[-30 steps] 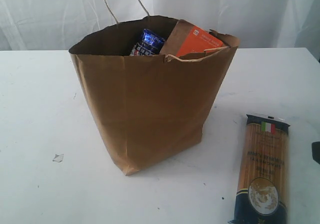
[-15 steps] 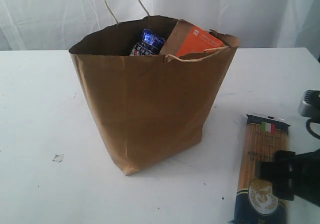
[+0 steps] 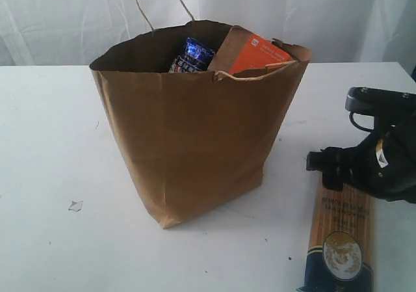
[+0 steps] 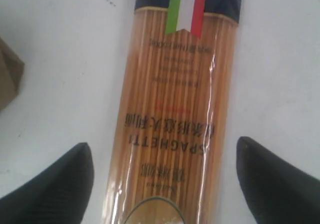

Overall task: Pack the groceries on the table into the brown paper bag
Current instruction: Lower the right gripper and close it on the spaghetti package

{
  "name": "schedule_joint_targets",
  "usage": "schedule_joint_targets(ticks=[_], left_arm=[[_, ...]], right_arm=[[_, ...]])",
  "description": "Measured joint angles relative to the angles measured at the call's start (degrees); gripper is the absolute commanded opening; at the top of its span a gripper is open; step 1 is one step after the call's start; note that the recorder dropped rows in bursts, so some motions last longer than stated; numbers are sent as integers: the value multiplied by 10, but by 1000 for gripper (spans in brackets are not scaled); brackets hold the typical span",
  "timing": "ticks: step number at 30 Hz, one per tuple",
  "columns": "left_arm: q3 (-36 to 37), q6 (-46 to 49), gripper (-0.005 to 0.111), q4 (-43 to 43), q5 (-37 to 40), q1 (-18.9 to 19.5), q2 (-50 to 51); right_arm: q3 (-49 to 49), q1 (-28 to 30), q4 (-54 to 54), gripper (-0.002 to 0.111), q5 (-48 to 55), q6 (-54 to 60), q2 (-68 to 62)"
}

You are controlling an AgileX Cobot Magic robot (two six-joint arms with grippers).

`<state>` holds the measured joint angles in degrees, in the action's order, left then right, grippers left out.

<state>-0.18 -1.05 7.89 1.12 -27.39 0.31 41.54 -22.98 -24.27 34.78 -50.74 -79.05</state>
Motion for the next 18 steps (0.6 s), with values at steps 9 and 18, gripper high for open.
schedule_joint_targets(ticks=[9,18], left_arm=[[0,0,0,0,0,0,0],[0,0,0,0,0,0,0]], right_arm=[[53,59,7,74,-31,35,-103],[55,79,13,90,-102,53,-178]])
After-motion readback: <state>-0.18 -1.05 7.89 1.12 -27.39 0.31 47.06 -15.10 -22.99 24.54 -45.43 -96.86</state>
